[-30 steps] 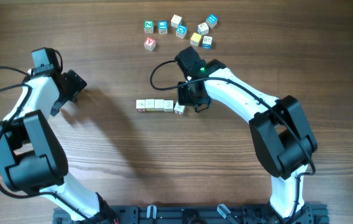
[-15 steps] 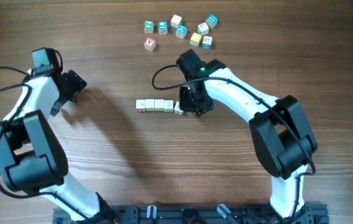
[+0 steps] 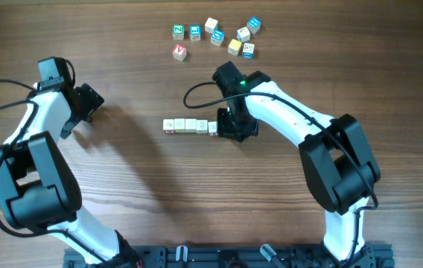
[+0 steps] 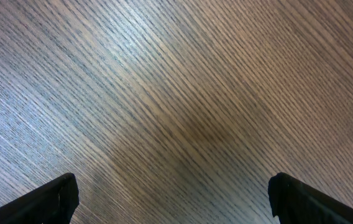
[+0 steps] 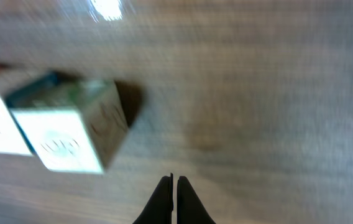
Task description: Form a horizontal line
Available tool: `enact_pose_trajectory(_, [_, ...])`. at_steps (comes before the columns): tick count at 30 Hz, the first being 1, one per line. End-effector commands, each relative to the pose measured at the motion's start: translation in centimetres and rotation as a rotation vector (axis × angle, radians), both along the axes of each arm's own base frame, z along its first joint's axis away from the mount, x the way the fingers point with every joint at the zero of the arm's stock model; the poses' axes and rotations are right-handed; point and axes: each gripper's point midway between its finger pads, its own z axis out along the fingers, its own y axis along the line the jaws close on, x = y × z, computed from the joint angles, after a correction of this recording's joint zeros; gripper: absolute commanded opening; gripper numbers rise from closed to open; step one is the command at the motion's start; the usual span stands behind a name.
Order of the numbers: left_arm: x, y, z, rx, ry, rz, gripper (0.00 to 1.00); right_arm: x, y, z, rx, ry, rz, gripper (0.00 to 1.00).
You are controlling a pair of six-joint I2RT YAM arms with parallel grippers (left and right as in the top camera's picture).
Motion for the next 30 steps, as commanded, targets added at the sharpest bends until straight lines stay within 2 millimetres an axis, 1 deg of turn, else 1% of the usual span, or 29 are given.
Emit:
enact_pose_trajectory(1, [-0.2, -0.1, -0.4, -0.006, 0.008, 0.007, 1.00, -2.0, 0.6, -0.1, 0.001, 0.067, 0.018, 0.05])
enact_pose_trajectory(4, [-0.2, -0.1, -0.4, -0.006, 0.008, 0.007, 1.00, -2.8, 1.9, -0.2, 0.005, 0.056, 0.060, 0.05])
enact_pose_trajectory(8, [-0.2, -0.1, -0.4, -0.006, 0.008, 0.007, 1.00, -2.8, 2.6, -0.3, -0.006, 0.022, 0.083, 0.06])
enact_pose_trajectory(26, [-0.2, -0.1, -0.4, -0.006, 0.008, 0.007, 1.00, -2.5, 2.9, -0.3, 0.005, 0.007, 0.085, 0.05])
enact_pose_trajectory(30, [-0.2, -0.1, -0.4, -0.006, 0.008, 0.007, 1.00, -2.3, 2.6, -0.4, -0.039, -0.025, 0.098, 0.04])
